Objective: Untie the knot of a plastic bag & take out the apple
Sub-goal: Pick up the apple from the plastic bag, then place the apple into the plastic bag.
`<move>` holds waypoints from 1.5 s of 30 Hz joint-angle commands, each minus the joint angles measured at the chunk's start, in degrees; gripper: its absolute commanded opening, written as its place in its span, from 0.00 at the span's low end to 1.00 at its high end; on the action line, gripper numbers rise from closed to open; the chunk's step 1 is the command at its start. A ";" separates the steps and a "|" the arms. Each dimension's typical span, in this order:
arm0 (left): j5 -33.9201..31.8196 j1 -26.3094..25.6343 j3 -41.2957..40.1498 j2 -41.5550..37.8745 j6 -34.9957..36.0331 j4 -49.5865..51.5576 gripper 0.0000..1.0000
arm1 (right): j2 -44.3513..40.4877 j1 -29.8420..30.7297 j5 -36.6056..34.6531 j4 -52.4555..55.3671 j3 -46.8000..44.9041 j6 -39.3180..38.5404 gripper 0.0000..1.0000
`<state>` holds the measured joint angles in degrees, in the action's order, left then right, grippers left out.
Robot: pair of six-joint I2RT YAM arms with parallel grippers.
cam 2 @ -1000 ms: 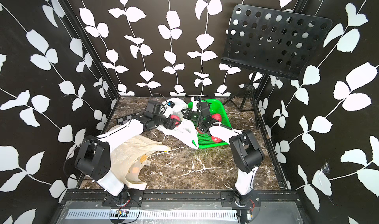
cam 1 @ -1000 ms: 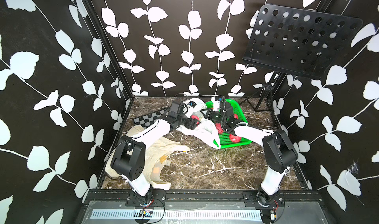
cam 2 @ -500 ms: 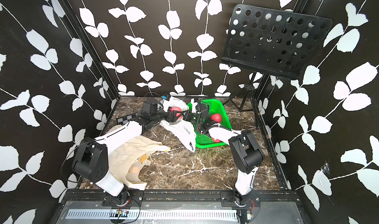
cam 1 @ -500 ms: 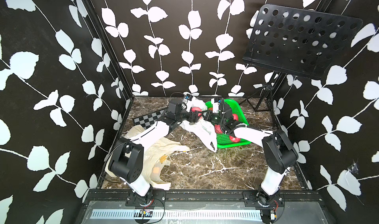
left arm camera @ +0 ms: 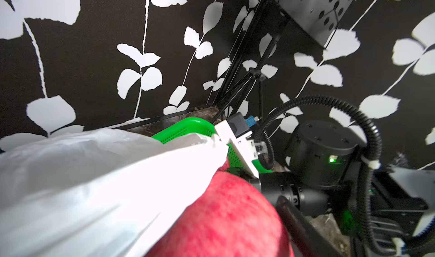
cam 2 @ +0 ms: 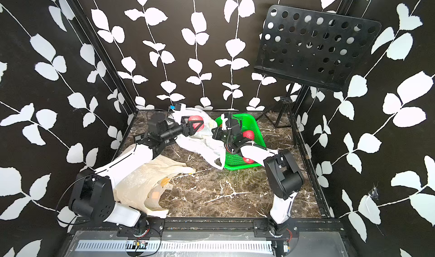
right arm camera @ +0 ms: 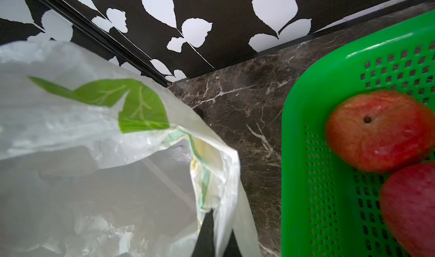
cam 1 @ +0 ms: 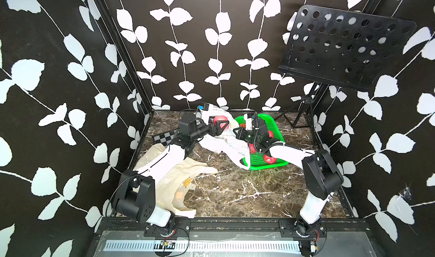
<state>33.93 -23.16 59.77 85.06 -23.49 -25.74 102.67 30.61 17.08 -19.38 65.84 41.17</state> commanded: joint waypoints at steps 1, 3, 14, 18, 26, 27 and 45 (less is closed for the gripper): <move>2.47 -0.58 1.27 0.96 -7.64 -9.04 0.69 | -1.54 2.00 -0.75 0.11 1.15 -1.79 0.00; 2.57 -1.62 2.37 2.38 -8.58 -10.01 0.68 | -1.13 3.01 -1.15 0.57 1.69 -2.36 0.00; 8.09 -1.47 3.65 4.40 -19.64 -16.71 0.68 | -1.18 1.47 -9.31 7.76 2.36 -8.96 0.00; 11.51 0.75 3.05 2.42 -21.45 -15.98 0.68 | -1.86 -0.95 -11.02 8.61 1.18 -10.74 0.00; 17.84 6.44 1.35 -3.89 -17.47 -4.43 0.68 | -1.59 -3.45 -13.12 10.32 2.56 -12.26 0.00; 18.13 7.12 1.11 -4.74 -16.49 -3.10 0.68 | -1.31 -3.45 -13.10 10.41 2.73 -12.31 0.00; -0.63 0.71 7.53 -5.87 24.42 37.59 0.65 | 0.70 -6.14 6.00 0.39 8.95 0.15 0.00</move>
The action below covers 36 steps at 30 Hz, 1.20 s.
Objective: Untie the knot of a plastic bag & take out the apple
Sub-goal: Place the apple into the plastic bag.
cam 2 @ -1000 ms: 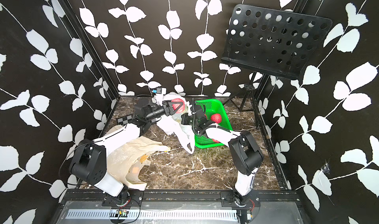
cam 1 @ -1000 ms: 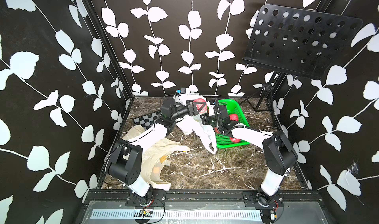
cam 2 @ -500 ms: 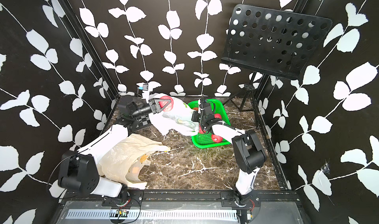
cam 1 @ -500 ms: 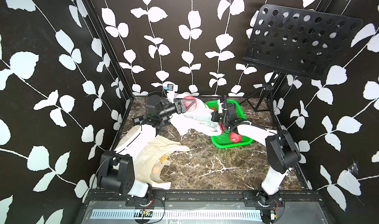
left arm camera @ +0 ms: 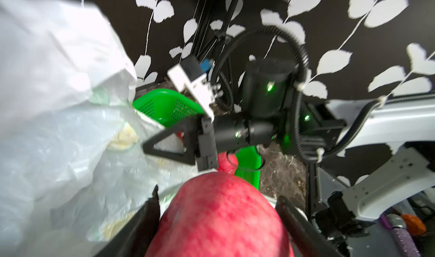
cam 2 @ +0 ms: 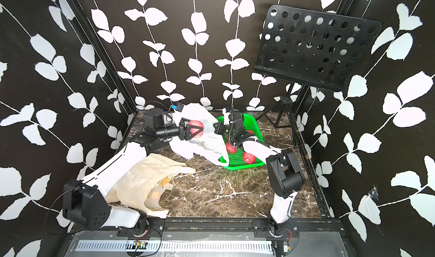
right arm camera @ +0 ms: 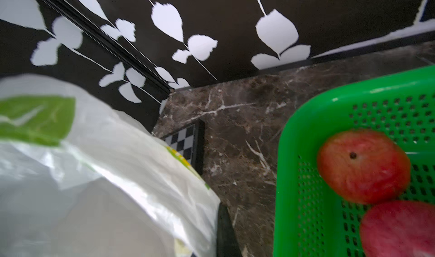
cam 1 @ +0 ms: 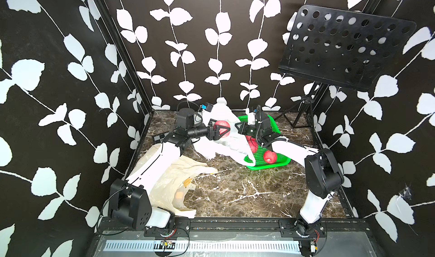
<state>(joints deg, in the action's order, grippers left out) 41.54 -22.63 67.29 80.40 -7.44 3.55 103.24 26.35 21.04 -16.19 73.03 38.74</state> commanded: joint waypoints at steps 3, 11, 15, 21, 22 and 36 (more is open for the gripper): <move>-11.52 -1.39 -0.20 -2.28 13.02 11.60 0.65 | 0.42 -2.87 0.99 -0.43 5.06 1.67 0.00; -1.97 -1.80 -9.80 -8.60 5.95 -13.71 0.71 | 6.18 -0.57 0.87 12.72 13.11 -3.36 0.00; -0.21 -1.80 -10.01 -7.80 0.67 -20.74 0.71 | 7.69 0.37 -1.42 19.25 14.53 -8.89 0.00; 2.95 -1.71 -10.30 -9.49 -1.44 -22.73 0.71 | 8.66 0.25 -6.26 23.90 14.25 -14.10 0.00; 3.27 -1.71 -10.59 -9.78 -1.32 -22.72 0.72 | 8.91 0.11 -6.42 24.09 14.34 -14.40 0.00; -12.18 -6.59 -8.02 -0.72 15.52 3.94 0.69 | 8.07 0.03 -2.70 21.60 14.18 -13.46 0.00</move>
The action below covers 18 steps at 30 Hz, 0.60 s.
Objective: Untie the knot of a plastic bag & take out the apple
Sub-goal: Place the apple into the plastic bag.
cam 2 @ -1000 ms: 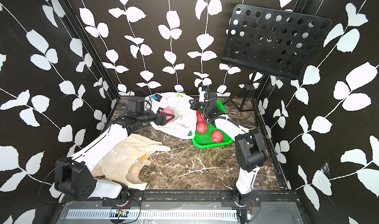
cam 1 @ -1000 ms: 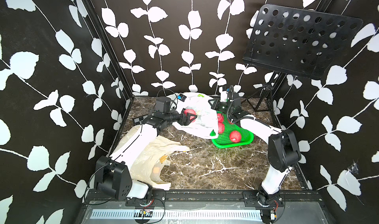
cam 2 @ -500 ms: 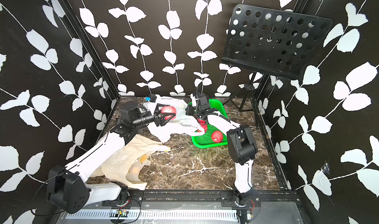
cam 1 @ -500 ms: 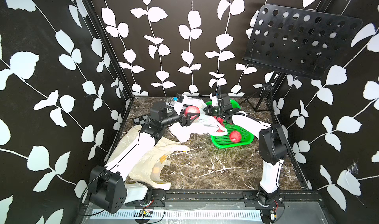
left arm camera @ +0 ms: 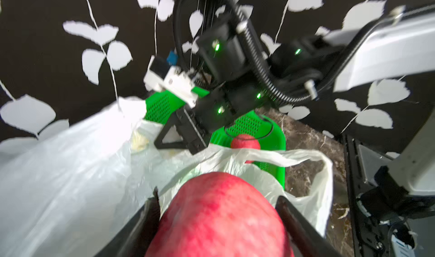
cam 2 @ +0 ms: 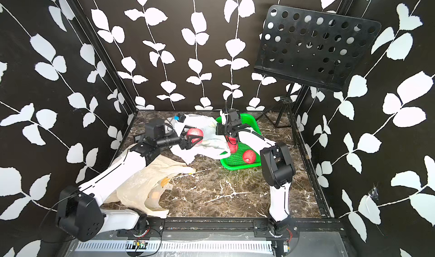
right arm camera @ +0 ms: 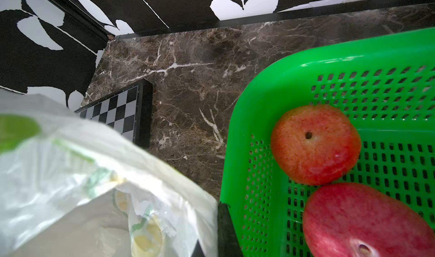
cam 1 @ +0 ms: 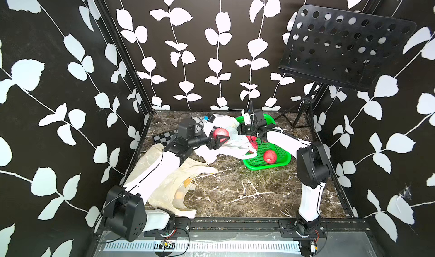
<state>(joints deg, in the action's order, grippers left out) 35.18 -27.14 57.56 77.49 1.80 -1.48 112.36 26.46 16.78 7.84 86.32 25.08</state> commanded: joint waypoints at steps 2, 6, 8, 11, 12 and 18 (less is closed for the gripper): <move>-7.31 -3.60 2.74 5.77 8.00 11.49 0.69 | -1.10 0.23 2.06 -3.78 -0.25 0.65 0.00; -10.39 -6.02 3.61 11.84 10.35 13.39 0.69 | -1.39 0.24 2.62 -6.98 -3.06 1.84 0.00; -10.85 -6.46 2.86 13.20 10.24 12.10 0.70 | -1.46 0.21 2.82 -7.25 -3.81 1.83 0.00; -14.60 -8.65 1.98 16.13 12.26 11.36 0.72 | -1.54 0.21 3.66 -9.71 -5.91 2.70 0.00; -15.93 -9.35 2.16 17.50 13.17 11.80 0.74 | -1.53 0.25 4.11 -10.29 -6.38 3.10 0.00; -17.43 -9.69 2.69 20.16 12.92 11.77 0.83 | -1.95 0.32 4.69 -11.93 -8.34 3.81 0.00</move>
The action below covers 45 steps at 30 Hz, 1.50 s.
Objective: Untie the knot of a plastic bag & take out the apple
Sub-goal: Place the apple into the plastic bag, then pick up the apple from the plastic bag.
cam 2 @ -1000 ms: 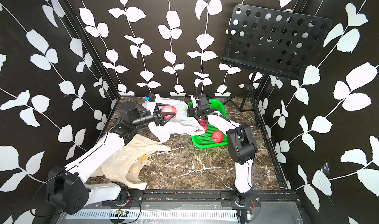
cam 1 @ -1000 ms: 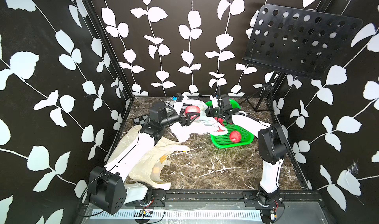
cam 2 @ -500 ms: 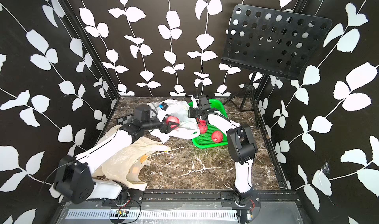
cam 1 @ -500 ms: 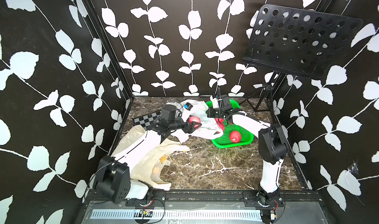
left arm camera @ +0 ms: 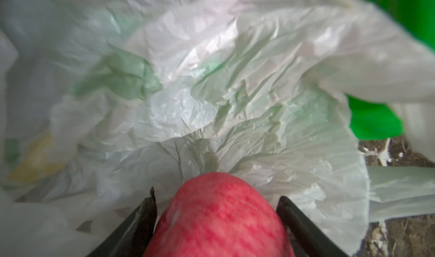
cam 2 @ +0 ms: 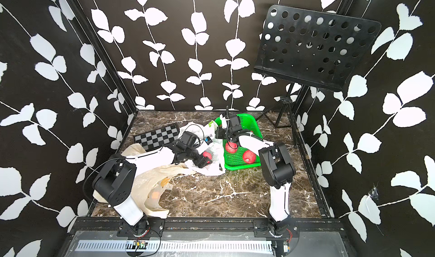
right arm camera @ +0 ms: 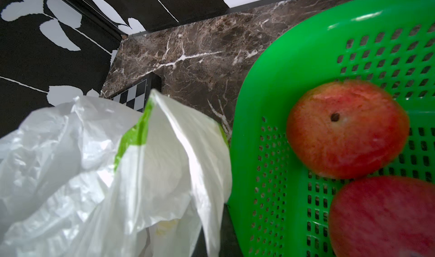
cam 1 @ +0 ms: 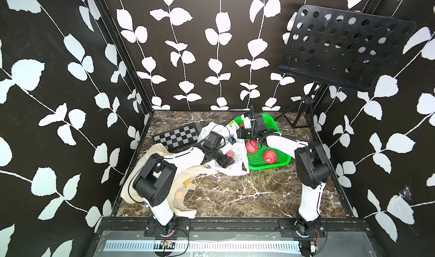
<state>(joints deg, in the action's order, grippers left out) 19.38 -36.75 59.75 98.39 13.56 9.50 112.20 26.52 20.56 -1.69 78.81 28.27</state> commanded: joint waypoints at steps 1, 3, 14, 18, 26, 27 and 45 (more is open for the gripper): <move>-1.44 -0.07 0.70 -0.79 1.03 0.80 0.84 | -1.92 0.20 0.90 -2.35 -0.89 0.51 0.00; -1.27 -0.07 1.32 -0.97 1.02 1.48 0.87 | -2.07 0.27 0.97 -2.35 -0.93 0.39 0.00; -2.85 -0.07 4.18 -6.35 0.90 7.53 0.95 | -2.62 0.26 0.96 -2.45 -1.11 0.49 0.00; 0.90 -0.12 4.15 -9.18 -1.51 7.97 0.95 | -2.50 0.30 0.93 -2.35 -1.19 0.65 0.00; 6.83 -0.69 -2.31 -16.79 -3.16 2.12 0.91 | -2.30 0.51 1.28 -2.80 -1.24 1.04 0.00; 7.64 -0.69 -2.49 -16.91 -3.11 2.34 0.91 | -2.31 0.53 1.29 -2.79 -1.20 1.04 0.00; 11.18 -2.04 -0.74 -15.75 -3.66 6.39 0.84 | -1.92 0.74 0.99 -2.79 -0.78 1.13 0.00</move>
<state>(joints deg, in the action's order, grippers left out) 35.68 -37.89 56.69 80.53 6.02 8.27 111.70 26.89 21.45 -2.74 77.93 28.97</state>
